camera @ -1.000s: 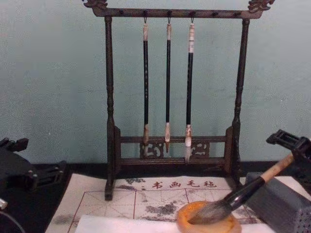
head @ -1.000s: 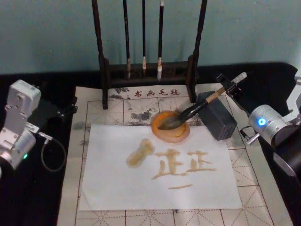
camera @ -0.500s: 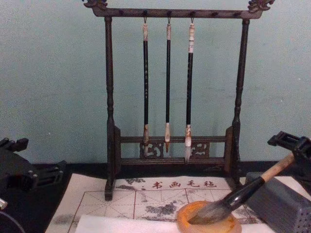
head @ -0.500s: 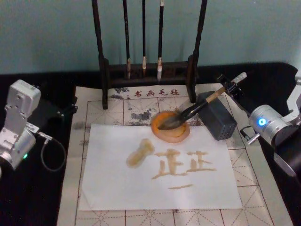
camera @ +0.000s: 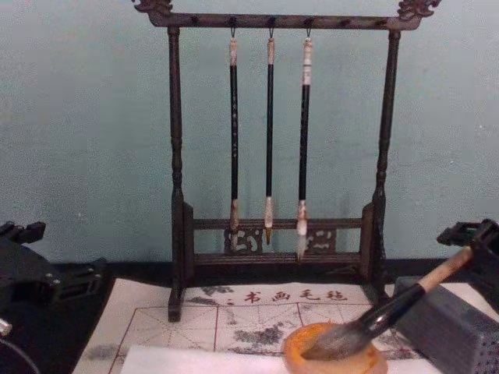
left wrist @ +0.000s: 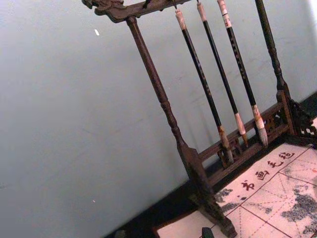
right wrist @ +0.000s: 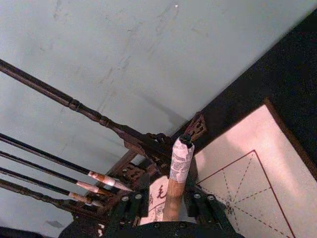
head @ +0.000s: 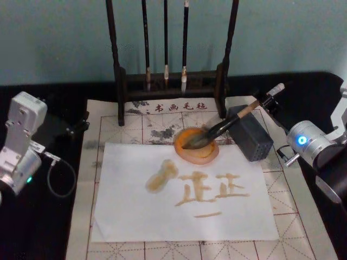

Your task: Pick up the brush from the inkstone, write on the paper, then place the brush back to its original position.

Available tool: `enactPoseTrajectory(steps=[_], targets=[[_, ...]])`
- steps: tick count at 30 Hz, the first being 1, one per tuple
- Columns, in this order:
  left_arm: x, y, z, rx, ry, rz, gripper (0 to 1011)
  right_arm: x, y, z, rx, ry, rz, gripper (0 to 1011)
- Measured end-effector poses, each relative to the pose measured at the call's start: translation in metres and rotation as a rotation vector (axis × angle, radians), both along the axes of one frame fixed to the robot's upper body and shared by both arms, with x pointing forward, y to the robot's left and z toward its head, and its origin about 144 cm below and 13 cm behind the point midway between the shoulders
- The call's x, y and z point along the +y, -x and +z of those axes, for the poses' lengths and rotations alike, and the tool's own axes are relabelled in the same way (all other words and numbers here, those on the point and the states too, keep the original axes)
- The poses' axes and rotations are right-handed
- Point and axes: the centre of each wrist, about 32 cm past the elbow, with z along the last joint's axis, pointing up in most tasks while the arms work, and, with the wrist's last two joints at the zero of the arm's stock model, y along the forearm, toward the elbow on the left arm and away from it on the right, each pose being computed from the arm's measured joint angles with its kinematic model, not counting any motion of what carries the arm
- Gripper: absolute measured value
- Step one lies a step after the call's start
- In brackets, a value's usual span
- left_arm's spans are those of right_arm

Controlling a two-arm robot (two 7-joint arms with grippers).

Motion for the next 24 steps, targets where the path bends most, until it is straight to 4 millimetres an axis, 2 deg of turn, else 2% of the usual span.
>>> enactPoseTrajectory(steps=[6, 8, 10, 24], targets=[[0.0, 0.0, 0.0, 0.0, 0.0, 0.0, 1001, 0.0, 0.0, 0.0, 0.0, 0.0, 0.0, 287], [0.0, 0.0, 0.0, 0.0, 0.0, 0.0, 1001, 0.0001, 0.0, 0.0, 0.0, 0.001, 0.0, 209], [0.0, 0.0, 0.0, 0.0, 0.0, 0.0, 1001, 0.0001, 0.0, 0.0, 0.0, 0.001, 0.0, 183], [0.0, 0.0, 0.0, 0.0, 0.0, 0.0, 1001, 0.0, 0.0, 0.0, 0.0, 0.001, 0.0, 182]])
